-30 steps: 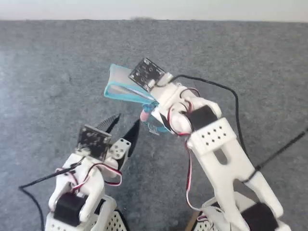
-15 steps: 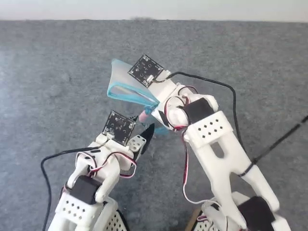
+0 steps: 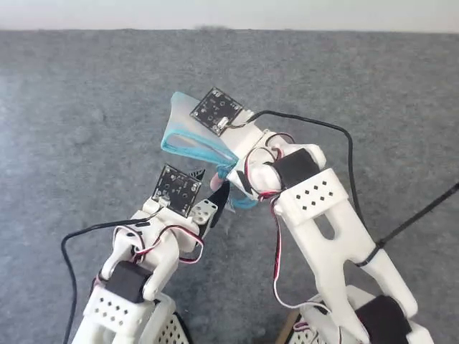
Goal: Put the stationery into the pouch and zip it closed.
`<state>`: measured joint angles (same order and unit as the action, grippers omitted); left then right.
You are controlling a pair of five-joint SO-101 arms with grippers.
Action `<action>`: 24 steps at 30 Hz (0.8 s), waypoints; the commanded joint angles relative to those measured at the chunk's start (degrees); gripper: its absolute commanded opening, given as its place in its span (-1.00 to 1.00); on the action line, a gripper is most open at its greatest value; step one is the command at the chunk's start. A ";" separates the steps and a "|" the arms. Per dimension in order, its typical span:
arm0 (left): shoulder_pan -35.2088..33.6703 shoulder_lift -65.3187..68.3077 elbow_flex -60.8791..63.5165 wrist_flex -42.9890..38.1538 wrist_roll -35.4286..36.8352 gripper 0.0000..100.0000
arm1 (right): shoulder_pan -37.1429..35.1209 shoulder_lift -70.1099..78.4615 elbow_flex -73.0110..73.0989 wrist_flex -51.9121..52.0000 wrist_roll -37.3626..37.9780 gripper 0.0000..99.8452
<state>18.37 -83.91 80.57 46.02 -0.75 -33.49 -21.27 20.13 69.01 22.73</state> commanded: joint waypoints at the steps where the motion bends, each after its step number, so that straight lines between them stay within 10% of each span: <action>1: -0.09 1.05 0.92 -3.96 -0.44 -0.69 | -2.95 -3.56 -2.90 2.51 -0.97 -0.99; 24: -7.30 0.62 0.75 -4.48 -0.53 -0.98 | 8.13 -8.40 17.05 -13.49 4.66 -0.99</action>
<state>14.51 -83.74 82.15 43.47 -0.75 -29.45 -28.92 36.04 57.14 26.07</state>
